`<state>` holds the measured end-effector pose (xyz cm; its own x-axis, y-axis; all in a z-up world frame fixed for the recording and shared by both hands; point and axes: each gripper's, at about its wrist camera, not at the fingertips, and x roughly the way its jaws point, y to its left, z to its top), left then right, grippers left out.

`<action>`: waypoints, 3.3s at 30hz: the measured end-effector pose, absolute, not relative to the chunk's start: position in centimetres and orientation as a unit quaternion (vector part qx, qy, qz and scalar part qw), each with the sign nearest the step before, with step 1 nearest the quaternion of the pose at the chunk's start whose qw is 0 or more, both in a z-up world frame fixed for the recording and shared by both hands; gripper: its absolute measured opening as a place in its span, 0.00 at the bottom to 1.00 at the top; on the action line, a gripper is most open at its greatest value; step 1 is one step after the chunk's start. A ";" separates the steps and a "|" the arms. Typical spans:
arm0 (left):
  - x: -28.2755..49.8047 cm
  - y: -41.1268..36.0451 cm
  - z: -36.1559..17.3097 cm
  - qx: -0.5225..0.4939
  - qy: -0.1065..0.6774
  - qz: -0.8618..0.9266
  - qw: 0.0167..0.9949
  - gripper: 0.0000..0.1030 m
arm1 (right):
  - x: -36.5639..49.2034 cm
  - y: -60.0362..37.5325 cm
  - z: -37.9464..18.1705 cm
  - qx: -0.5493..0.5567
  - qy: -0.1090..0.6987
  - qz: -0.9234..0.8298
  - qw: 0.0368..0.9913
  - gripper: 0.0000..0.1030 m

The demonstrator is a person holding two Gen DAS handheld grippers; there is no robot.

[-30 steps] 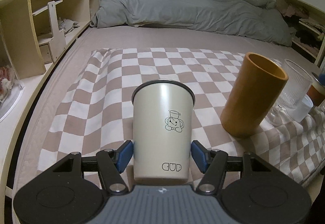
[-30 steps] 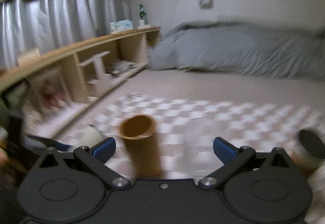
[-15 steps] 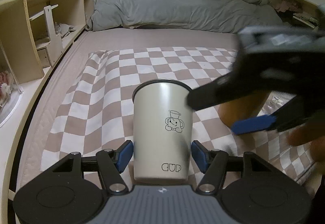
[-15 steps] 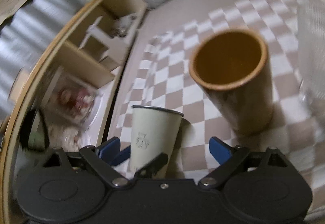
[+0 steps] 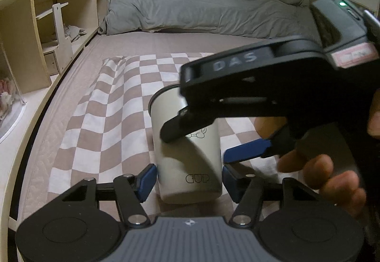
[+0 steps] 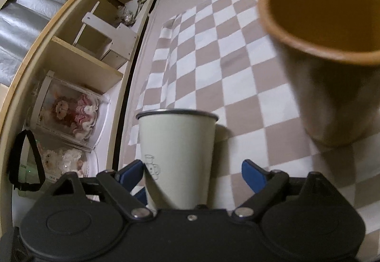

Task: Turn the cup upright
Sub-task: 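Close the right tool around the white cup while the left tool holds it, then open the left tool and pull it away from the white cup, then lower the upright white cup with the right tool beside the wooden cup, then open the right tool and withdraw it from the white cup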

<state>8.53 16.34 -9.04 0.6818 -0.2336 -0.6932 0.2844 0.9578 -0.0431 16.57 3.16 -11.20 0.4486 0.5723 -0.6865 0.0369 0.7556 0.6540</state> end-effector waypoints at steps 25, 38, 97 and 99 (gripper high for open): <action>8.1 17.8 -7.6 -0.003 0.361 -0.135 0.923 0.69 | 14.9 4.2 -8.0 0.101 0.297 0.236 0.920 0.69; 7.1 19.1 -9.0 -0.012 0.385 -0.122 0.915 0.70 | 11.8 5.3 -10.0 -0.018 0.201 0.255 0.946 0.69; 6.3 18.5 -5.3 -0.013 0.339 -0.080 0.937 0.89 | 9.4 1.7 -5.3 0.052 0.258 0.247 0.933 0.94; 6.1 18.1 -4.1 -0.007 0.323 -0.071 0.944 0.92 | 9.0 0.8 -4.4 0.050 0.251 0.250 0.934 0.95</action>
<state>6.12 18.07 -4.13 0.7813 -0.1390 -0.6084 0.1303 0.9897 -0.0588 9.01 0.84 -4.38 0.7486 0.4923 -0.4441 -0.4418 0.8698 0.2196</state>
